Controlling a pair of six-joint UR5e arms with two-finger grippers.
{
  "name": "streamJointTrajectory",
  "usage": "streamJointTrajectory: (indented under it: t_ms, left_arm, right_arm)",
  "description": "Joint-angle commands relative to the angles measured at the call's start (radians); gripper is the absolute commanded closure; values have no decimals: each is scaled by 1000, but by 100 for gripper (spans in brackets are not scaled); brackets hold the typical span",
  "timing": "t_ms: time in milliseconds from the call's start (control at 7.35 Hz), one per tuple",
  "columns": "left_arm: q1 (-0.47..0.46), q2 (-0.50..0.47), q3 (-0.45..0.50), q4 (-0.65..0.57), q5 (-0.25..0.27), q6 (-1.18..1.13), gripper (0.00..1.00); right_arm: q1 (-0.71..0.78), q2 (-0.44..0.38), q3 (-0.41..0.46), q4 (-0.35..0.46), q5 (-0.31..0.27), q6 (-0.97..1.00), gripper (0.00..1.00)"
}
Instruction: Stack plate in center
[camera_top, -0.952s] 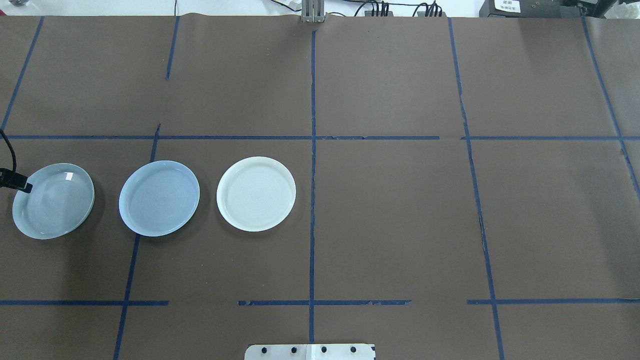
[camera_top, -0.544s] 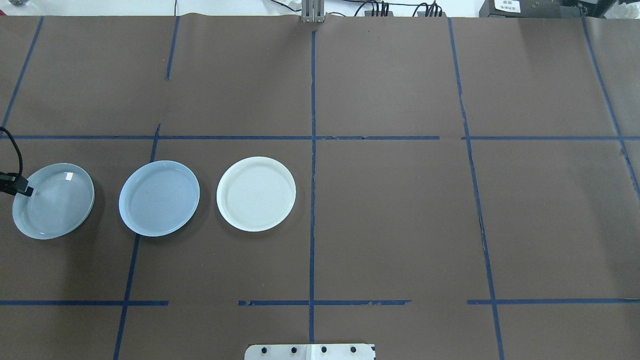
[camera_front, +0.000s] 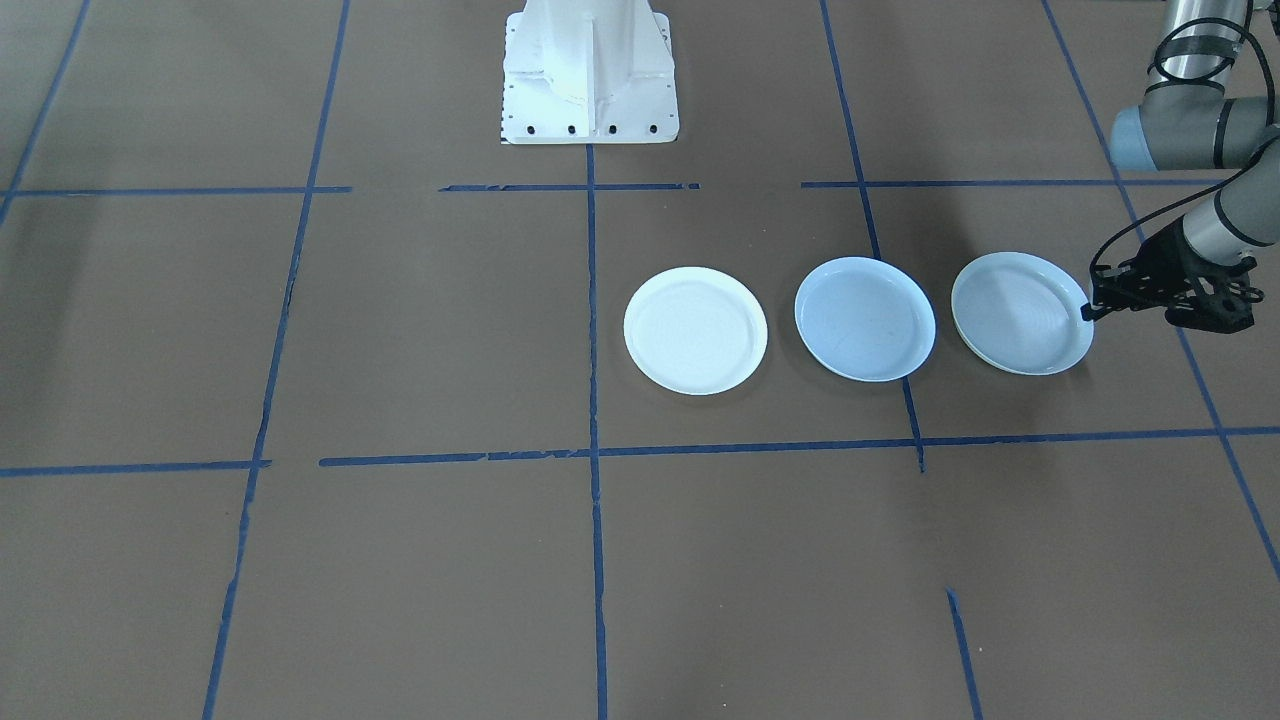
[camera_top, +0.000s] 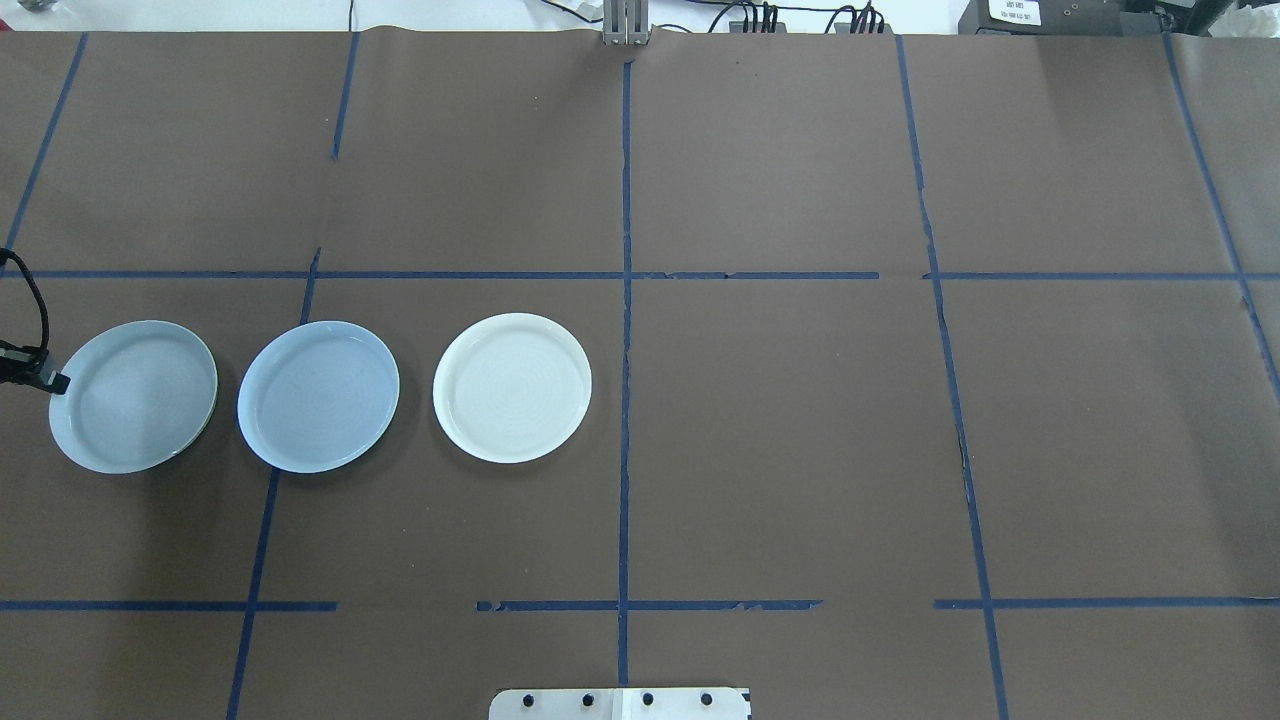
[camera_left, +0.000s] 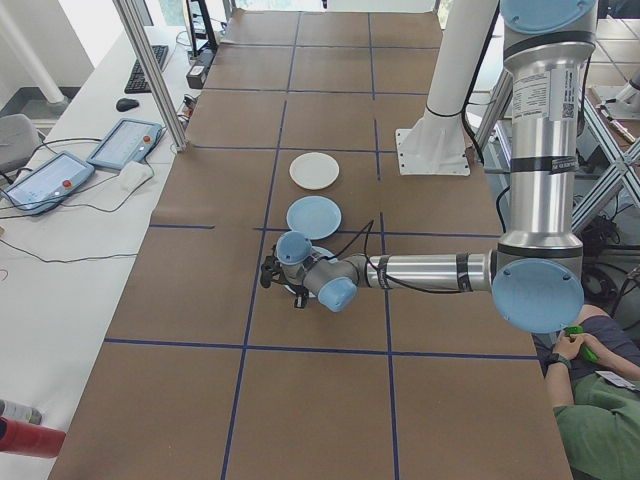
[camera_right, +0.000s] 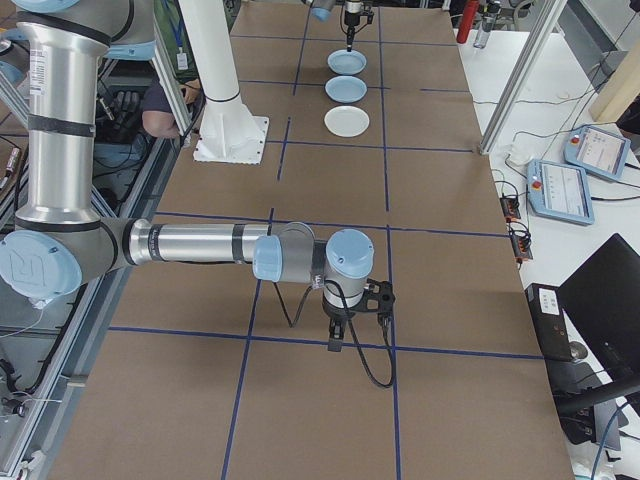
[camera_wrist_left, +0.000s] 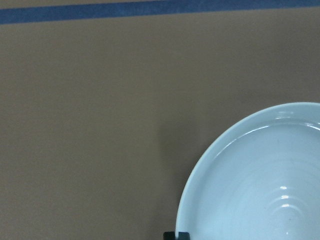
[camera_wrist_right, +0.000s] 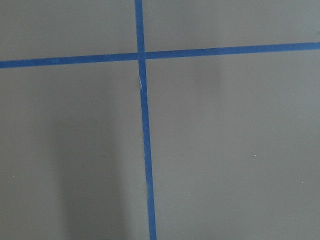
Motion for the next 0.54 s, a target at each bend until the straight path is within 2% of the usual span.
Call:
streamJointTrajectory:
  t_ms: [0,136,272,408]
  left_arm:
    - [-97,-1,-52,1,-106,3,100]
    - [-143,2,-95,7,-140,-6,100]
    - [-174,-4,-103,8,-148,-14,100]
    - [-171,-34,-103,7,-139,-119,100]
  right_arm:
    - [0,0,0,0,0,0,0]
    - [0,0,0,0,0,0,0]
    - [0,0,0,0,0,0,0]
    - [0,0,0,0,0,0,0]
